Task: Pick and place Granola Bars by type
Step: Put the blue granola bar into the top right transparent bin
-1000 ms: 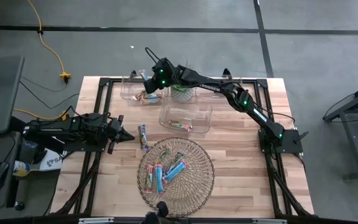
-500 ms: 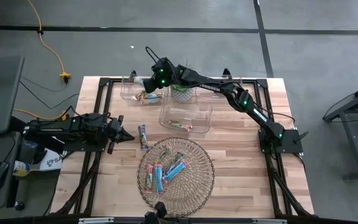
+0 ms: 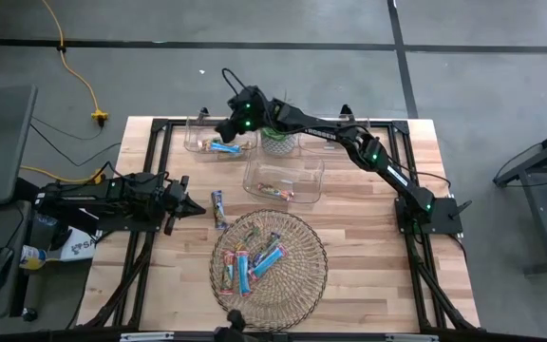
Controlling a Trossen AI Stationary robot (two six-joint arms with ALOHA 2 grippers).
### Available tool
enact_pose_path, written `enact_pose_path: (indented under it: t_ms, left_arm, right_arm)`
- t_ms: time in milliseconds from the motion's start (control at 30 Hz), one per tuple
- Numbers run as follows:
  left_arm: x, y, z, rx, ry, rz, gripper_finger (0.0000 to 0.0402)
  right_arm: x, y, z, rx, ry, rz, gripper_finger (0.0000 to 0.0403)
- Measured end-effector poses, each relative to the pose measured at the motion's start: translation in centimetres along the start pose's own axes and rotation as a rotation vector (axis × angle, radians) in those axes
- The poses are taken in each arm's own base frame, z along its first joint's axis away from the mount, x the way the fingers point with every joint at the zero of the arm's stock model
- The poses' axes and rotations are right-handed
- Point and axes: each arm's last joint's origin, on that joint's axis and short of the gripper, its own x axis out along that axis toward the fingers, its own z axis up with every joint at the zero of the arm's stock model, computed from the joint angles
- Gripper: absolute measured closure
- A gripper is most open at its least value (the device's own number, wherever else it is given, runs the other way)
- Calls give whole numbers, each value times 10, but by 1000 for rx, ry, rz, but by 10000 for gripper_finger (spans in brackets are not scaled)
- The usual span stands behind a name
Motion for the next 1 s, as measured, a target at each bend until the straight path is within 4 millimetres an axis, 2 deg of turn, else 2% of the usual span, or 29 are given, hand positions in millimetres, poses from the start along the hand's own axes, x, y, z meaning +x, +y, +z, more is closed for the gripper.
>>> enact_pose_path:
  t_ms: [267, 567, 833, 1000]
  left_arm:
    - [0, 0, 0, 0, -1, 4, 401]
    - [0, 0, 0, 0, -1, 4, 401]
    - [0, 0, 0, 0, -1, 3, 401]
    - [0, 0, 0, 0, 0, 3, 401]
  right_arm:
    - [0, 17, 10, -75, -76, 208, 295]
    - [-6, 32, 22, -71, -142, 419, 295]
    - [-7, 51, 19, -124, -161, 529, 295]
    - [-12, 71, 16, -176, -159, 552, 295]
